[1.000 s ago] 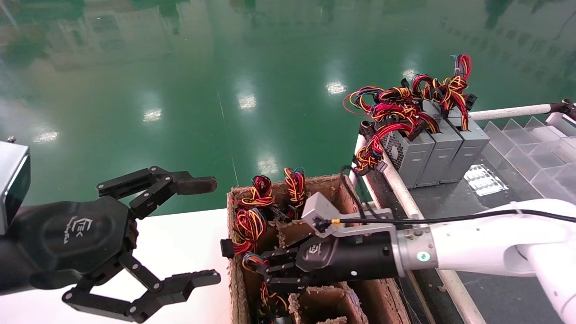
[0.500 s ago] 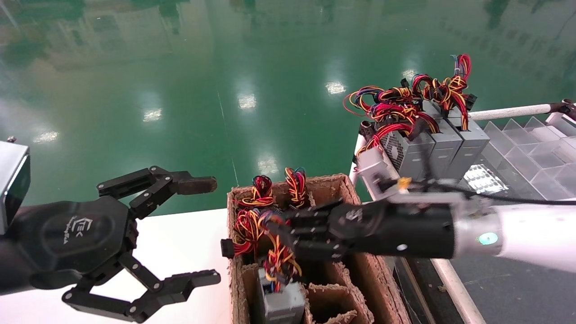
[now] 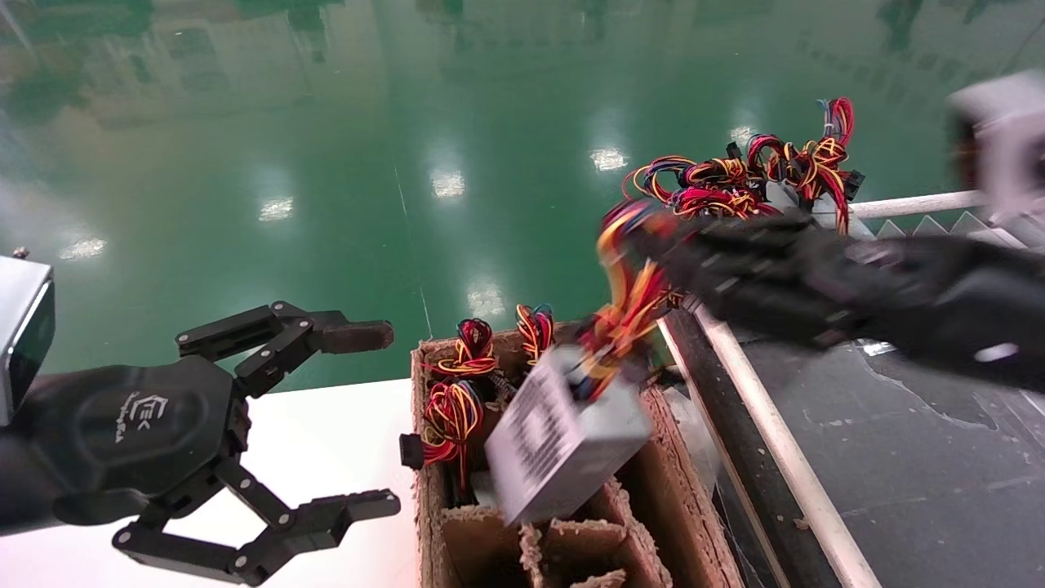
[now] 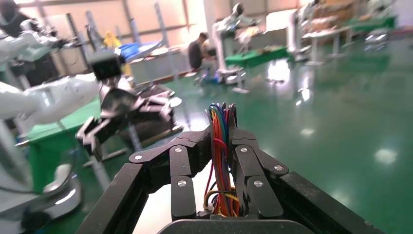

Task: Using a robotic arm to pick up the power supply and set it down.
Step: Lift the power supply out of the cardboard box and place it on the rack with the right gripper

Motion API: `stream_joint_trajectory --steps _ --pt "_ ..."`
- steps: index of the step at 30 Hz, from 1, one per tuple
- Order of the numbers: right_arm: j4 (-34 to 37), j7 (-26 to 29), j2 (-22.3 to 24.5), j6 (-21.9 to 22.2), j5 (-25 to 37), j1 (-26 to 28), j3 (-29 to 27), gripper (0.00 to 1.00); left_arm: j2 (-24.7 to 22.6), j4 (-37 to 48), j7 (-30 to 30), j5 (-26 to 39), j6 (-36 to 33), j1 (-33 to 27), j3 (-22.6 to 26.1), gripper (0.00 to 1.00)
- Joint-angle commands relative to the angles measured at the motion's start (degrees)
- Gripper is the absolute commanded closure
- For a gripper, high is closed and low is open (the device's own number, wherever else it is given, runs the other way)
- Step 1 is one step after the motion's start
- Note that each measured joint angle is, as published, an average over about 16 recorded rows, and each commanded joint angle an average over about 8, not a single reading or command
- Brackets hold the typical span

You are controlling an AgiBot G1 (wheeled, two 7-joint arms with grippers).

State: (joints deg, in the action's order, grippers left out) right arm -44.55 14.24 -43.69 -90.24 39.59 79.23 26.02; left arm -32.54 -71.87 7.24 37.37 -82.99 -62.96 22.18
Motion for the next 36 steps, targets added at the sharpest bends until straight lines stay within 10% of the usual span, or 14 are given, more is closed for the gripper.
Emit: stream_joint_trajectory --steps 1,22,36 --pt "-0.68 0.33 2.13 0.02 -1.89 0.16 -0.88 1.0 0.0 0.0 0.0 0.0 0.0 0.0 0.0 0.0" --pt "13.6 -8.35 17.22 -0.27 -4.21 1.38 -2.68 1.0 0.0 0.0 0.0 0.0 0.0 0.0 0.01 0.0" --pt "22.2 -12.56 15.07 0.02 -1.15 0.82 1.63 1.0 0.0 0.0 0.0 -0.01 0.0 0.0 0.01 0.0"
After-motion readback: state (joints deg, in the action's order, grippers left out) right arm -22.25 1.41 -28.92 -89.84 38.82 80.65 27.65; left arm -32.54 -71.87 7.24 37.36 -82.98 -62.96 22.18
